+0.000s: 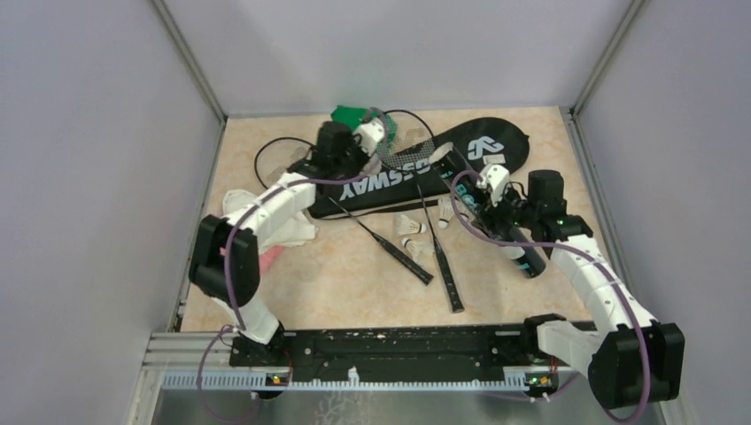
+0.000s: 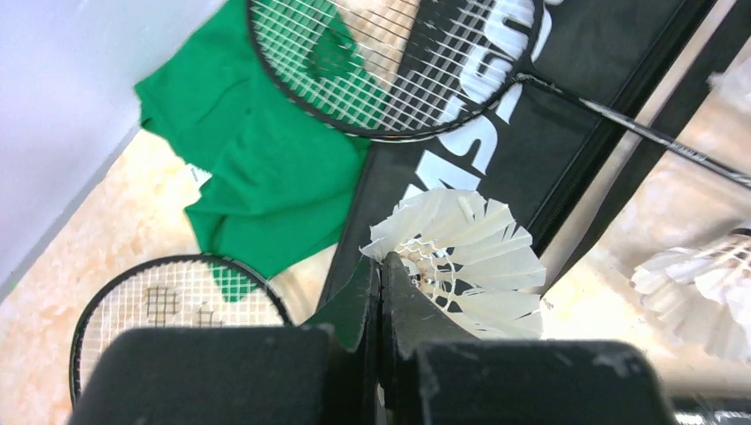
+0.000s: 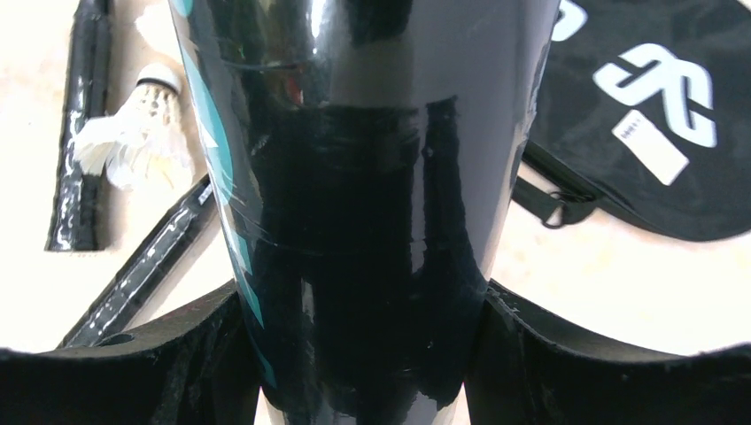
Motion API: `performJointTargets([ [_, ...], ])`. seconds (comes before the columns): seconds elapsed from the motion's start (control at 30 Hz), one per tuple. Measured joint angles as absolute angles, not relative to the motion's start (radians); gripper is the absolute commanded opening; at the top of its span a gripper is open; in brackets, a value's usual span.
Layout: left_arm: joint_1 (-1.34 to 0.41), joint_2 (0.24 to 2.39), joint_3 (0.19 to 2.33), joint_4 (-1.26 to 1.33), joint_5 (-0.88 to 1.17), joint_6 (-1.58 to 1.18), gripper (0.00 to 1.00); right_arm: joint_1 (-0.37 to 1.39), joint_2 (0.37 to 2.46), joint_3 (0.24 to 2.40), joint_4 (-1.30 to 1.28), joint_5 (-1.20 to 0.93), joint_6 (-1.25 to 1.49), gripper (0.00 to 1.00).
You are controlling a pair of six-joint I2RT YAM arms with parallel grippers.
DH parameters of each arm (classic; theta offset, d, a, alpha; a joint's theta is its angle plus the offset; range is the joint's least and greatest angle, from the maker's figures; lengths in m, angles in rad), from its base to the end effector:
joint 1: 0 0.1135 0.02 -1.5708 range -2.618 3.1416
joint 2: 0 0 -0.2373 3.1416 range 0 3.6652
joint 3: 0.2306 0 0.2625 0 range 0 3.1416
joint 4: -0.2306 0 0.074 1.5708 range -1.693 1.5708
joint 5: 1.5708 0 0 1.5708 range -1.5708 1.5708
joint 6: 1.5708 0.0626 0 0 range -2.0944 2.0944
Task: Pack up the badminton gear
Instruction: Pick up the shuttlecock at the center of the board, then place the shuttlecock at the shuttle tube.
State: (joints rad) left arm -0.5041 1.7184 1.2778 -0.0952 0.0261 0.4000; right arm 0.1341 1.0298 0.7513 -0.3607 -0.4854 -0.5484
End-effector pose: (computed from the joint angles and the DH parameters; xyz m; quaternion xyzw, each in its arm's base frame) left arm 0.3749 -0.2087 0.2238 0.3854 0.7789 -0.0371 0.4934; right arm 0.2575 0.0642 0.2272 -0.3920 0.7811 0.1205 0.4708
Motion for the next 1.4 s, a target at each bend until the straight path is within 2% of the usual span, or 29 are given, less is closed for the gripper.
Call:
performJointTargets([
  [0.2,-0.303,1.545,1.278,-0.187,0.328,0.297,0.01,0.162,1.117,0.776,-0.442,-0.558,-0.677,0.37],
  [0.33,-0.228,1.453,1.277,-0.249,0.538,0.237,0.01,0.217,1.147,0.793,-0.461,-0.585,-0.754,0.36],
  [0.57,-0.217,1.324,1.254,-0.284,0.878,0.149,0.00,0.337,1.190,0.801,-0.465,-0.609,-0.854,0.35],
  [0.73,-0.217,1.290,1.183,-0.216,1.100,0.053,0.00,0.392,1.192,0.801,-0.445,-0.645,-0.868,0.35],
  [1.03,-0.217,1.295,1.063,-0.030,1.308,-0.132,0.00,0.420,1.186,0.801,-0.430,-0.705,-0.854,0.35],
  [1.4,-0.260,1.331,1.033,0.177,1.332,-0.273,0.05,0.437,1.180,0.801,-0.413,-0.748,-0.822,0.35],
])
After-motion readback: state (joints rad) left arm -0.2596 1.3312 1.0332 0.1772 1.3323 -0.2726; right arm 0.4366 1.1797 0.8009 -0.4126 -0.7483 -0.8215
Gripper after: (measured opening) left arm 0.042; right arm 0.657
